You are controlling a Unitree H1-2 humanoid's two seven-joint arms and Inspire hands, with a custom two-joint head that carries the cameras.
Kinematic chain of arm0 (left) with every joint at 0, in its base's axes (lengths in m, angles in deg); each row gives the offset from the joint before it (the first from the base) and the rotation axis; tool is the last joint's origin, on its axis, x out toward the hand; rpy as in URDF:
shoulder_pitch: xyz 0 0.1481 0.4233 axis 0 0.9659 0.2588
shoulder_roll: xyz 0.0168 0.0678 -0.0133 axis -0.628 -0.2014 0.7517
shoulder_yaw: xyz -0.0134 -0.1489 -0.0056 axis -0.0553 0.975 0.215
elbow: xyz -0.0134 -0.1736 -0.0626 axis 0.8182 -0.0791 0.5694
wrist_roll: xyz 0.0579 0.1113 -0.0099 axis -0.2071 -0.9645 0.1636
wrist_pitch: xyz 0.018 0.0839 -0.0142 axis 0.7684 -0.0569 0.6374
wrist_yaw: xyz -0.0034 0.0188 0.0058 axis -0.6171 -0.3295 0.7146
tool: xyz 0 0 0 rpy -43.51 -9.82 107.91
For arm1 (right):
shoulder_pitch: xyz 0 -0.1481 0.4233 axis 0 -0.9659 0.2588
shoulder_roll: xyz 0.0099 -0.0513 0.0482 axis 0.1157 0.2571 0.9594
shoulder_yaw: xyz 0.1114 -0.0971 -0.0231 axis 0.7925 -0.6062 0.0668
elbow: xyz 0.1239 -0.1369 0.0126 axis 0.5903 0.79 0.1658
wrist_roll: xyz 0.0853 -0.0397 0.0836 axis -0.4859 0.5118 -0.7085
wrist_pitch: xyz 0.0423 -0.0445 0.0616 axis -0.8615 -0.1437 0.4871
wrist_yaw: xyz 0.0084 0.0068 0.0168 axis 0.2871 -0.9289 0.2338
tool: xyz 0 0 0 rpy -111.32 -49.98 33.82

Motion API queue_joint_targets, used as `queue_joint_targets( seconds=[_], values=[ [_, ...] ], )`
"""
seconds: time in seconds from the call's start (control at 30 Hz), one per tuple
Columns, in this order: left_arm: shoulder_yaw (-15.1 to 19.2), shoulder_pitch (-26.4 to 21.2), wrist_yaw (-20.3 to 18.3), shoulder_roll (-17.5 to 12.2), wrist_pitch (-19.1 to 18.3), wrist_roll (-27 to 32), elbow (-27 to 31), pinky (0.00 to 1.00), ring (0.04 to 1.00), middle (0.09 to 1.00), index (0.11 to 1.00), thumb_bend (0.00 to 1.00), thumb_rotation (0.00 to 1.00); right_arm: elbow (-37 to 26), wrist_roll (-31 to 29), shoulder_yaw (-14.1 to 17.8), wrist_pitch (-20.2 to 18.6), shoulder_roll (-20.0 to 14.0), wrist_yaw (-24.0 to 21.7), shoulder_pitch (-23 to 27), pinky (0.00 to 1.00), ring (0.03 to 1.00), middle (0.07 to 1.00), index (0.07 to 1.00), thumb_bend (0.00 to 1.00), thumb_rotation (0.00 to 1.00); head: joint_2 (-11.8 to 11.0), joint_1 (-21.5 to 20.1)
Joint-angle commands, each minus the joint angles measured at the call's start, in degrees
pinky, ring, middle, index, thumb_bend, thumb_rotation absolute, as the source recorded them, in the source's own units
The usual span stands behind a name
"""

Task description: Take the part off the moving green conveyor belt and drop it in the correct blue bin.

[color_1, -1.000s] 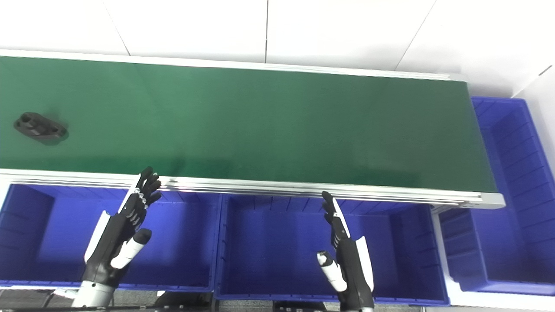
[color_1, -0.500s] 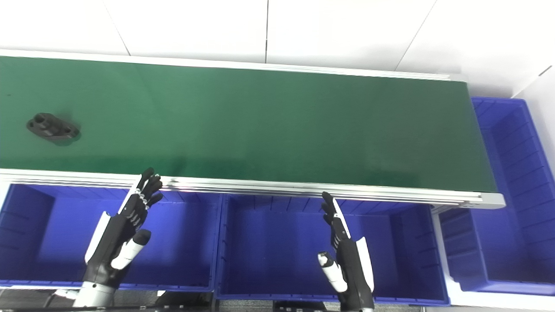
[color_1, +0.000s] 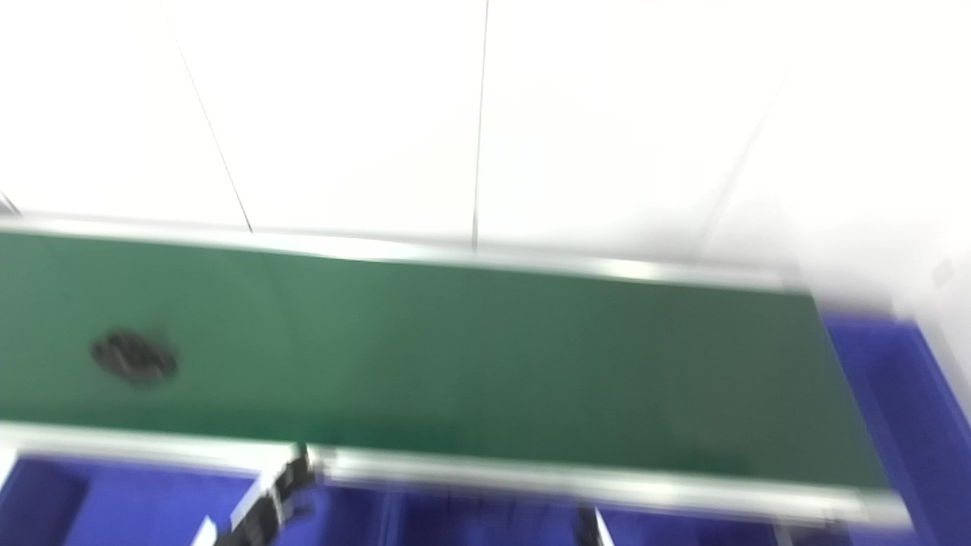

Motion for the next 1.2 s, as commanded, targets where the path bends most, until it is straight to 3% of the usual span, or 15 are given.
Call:
queue_joint_targets(
  seconds=[0.0,0.03,0.23,0.5,0.8,0.9,1.0,1.17],
  values=[
    [-0.7,-0.3,1.4,0.0,2.2,-0.2,0.2,0.79,0.873,0.9,0.899,0.85,0.79,-0.6,-0.8,0.0,3.5,-0.8,0.6,0.5,0.94,0.969,0.995,0.988,0.89,0.98,-0.2,0.2],
    [-1.1,-0.6,1.9,0.1,2.2,-0.7,-0.2,0.79,0.872,0.899,0.897,0.85,0.79,-0.1,-1.1,0.1,3.5,-0.9,0.5,0.7,0.94,0.97,0.996,0.989,0.89,0.98,-1.2,1.5],
    [-4.0,-1.9,5.7,-0.7,2.2,-2.8,-1.9,0.78,0.863,0.902,0.881,0.81,0.81,1.7,-2.4,0.5,3.5,-1.9,0.1,1.7,0.95,0.975,1.0,0.999,0.89,0.97,-2.9,3.9],
    [-5.9,-2.2,8.4,0.2,2.2,-3.3,-2.1,0.73,0.824,0.858,0.845,0.84,0.8,2.5,-5.0,1.5,3.5,-3.3,-2.3,2.5,0.99,0.993,1.0,1.0,0.9,0.97,-1.5,7.7],
    [-6.8,-1.5,8.5,1.4,2.2,-4.5,1.3,0.69,0.802,0.848,0.833,0.85,0.8,-1.6,-7.6,3.7,3.5,-4.1,-5.5,1.1,0.99,1.0,1.0,1.0,0.92,0.94,7.3,12.8],
    [-6.6,-1.0,7.7,2.2,1.6,-4.5,3.3,0.69,0.815,0.854,0.841,0.88,0.77,-3.5,-8.1,4.3,3.4,-4.6,-6.3,0.5,1.0,1.0,1.0,1.0,0.92,0.93,11.7,14.7],
    [-6.7,-0.5,7.1,2.7,0.7,-4.4,4.9,0.72,0.836,0.865,0.856,0.89,0.72,-5.1,-8.4,5.0,3.3,-5.1,-7.0,0.1,1.0,1.0,1.0,1.0,0.92,0.94,13.5,16.2],
    [-6.6,-0.1,7.1,3.7,1.3,-5.6,5.2,0.77,0.842,0.868,0.87,0.86,0.67,-5.8,-9.4,5.7,3.4,-5.2,-8.1,-0.1,1.0,1.0,1.0,1.0,0.91,1.0,14.3,17.3]
  ],
)
